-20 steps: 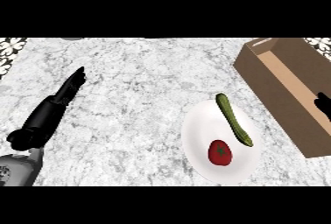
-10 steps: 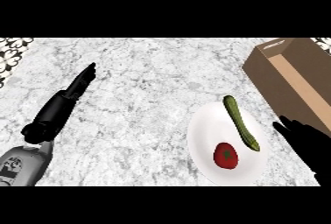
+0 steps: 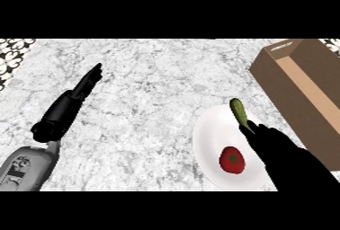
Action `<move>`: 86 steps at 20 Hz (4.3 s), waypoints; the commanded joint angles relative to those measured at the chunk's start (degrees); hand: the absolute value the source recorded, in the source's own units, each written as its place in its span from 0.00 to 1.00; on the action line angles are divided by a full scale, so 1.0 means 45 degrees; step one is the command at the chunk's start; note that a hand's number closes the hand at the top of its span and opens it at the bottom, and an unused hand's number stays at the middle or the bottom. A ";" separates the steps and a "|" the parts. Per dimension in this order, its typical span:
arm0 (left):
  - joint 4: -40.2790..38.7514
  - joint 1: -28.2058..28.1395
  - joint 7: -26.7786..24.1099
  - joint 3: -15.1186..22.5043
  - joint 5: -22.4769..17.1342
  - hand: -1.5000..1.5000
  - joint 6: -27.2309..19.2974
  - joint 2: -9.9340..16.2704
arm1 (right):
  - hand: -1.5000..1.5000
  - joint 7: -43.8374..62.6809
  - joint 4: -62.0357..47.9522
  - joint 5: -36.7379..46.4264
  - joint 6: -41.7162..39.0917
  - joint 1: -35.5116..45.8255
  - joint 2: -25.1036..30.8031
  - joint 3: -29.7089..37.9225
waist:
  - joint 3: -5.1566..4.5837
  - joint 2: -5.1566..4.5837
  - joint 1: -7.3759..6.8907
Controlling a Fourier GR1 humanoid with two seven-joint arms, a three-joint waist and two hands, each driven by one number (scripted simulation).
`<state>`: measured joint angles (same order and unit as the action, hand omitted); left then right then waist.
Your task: Pick the tomato from the plate and place it in the cardboard box
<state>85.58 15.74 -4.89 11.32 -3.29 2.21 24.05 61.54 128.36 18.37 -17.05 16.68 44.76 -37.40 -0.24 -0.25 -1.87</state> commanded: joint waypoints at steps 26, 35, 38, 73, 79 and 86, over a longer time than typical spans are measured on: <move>0.0242 -0.0762 -0.0328 -0.0796 0.0869 0.50 0.0248 -0.0441 | 0.00 0.2239 -0.4305 0.3766 -0.2046 0.0804 -0.4486 -0.1596 | 0.0044 0.0078 0.0488; -0.0257 -0.0392 -0.0363 -0.1586 0.0750 0.50 0.1097 -0.0443 | 0.00 0.0129 -0.5248 0.5613 -0.0916 -0.1273 -0.5062 -0.1719 | 0.0052 0.0068 0.0508; 0.0131 -0.0923 -0.0447 -0.1742 0.0770 0.50 0.1279 -0.0407 | 0.00 -0.0226 -0.6290 0.5571 -0.1645 -0.0635 -0.5274 -0.0698 | 0.0050 0.0061 0.0424; 0.0755 -0.0531 0.0097 -0.2310 0.1456 0.50 0.2213 -0.1442 | 1.00 -0.9372 -1.7313 0.7922 0.4262 0.7137 -0.8329 0.4516 | 0.0061 -0.0083 -0.0156; 0.0794 -0.0348 0.0821 -0.2175 0.1883 0.50 0.1791 -0.1883 | 1.00 -0.8966 -1.6067 0.9143 0.4190 0.7846 -0.7952 0.4148 | 0.0053 0.0069 0.0366; 0.0397 -0.0604 0.0383 -0.2770 0.1553 0.50 0.2174 -0.1429 | 1.00 -0.5619 -1.4043 0.9249 0.5120 0.8232 -0.7676 0.6106 | 0.0054 0.0174 0.0643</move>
<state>87.43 13.02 -3.60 0.31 4.90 11.19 16.82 29.71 60.48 59.35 3.31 54.12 9.04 -13.84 -0.02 0.23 0.16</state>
